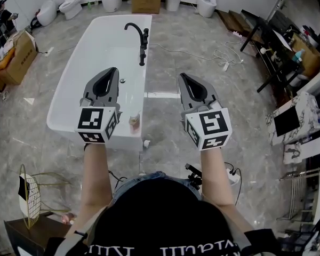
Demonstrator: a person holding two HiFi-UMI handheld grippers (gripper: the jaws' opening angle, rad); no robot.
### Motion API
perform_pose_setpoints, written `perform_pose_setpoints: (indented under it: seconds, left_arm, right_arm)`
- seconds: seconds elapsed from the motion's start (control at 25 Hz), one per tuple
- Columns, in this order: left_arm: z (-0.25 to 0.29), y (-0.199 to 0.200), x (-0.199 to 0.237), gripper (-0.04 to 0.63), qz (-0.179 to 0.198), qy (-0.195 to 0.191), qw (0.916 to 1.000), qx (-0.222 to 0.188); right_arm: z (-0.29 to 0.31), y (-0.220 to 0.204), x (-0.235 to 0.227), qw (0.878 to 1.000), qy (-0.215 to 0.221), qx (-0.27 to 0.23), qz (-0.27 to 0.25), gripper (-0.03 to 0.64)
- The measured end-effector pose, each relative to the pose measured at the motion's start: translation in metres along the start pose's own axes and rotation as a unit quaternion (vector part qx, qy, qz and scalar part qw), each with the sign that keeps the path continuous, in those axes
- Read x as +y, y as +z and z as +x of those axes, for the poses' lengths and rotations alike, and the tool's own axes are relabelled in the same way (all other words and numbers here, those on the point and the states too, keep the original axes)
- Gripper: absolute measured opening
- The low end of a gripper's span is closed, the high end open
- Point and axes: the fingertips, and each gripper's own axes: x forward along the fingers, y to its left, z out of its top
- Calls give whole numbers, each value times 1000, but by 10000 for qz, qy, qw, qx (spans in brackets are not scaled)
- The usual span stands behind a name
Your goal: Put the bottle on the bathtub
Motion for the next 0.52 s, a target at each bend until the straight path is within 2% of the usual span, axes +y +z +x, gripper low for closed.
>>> perform_pose_setpoints:
  seconds: [0.28,0.52]
  left_arm:
    - [-2,5,1,11,-63,28,9999,-96]
    - [-4,7,-4,11,-47,-108,9998,-140]
  right_arm:
    - [-4,1,3,9999,-74,-23,-101,15]
    - [-9,-1,3,9997,-219,-51,-109,15]
